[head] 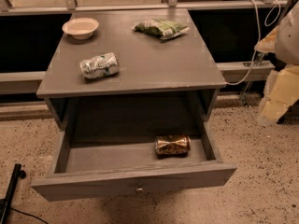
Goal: Pick orange can from top drawer and place on counter
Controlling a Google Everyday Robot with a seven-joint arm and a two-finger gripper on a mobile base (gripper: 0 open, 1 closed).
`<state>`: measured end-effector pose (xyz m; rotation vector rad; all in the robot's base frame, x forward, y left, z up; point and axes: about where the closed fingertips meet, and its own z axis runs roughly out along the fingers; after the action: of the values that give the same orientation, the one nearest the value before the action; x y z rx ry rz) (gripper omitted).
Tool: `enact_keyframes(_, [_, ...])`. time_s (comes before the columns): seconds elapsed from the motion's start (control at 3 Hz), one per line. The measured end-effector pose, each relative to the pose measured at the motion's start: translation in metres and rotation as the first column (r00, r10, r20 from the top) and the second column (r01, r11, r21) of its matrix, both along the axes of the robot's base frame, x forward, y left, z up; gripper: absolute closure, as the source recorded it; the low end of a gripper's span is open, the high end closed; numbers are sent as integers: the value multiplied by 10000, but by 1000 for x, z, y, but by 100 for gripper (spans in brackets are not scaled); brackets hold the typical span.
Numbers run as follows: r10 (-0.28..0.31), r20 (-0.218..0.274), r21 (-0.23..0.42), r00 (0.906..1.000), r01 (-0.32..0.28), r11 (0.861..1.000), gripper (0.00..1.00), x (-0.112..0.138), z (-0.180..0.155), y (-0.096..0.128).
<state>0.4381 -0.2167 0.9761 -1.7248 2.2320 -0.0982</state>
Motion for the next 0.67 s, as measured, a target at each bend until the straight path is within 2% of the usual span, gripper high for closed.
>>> enact_keyframes(0.33, [5,0,4,10000,-5,10000,0,0,0,0])
enact_keyframes(0.67, [727,-51,607,9973,-723,9955,0,5,-23,22])
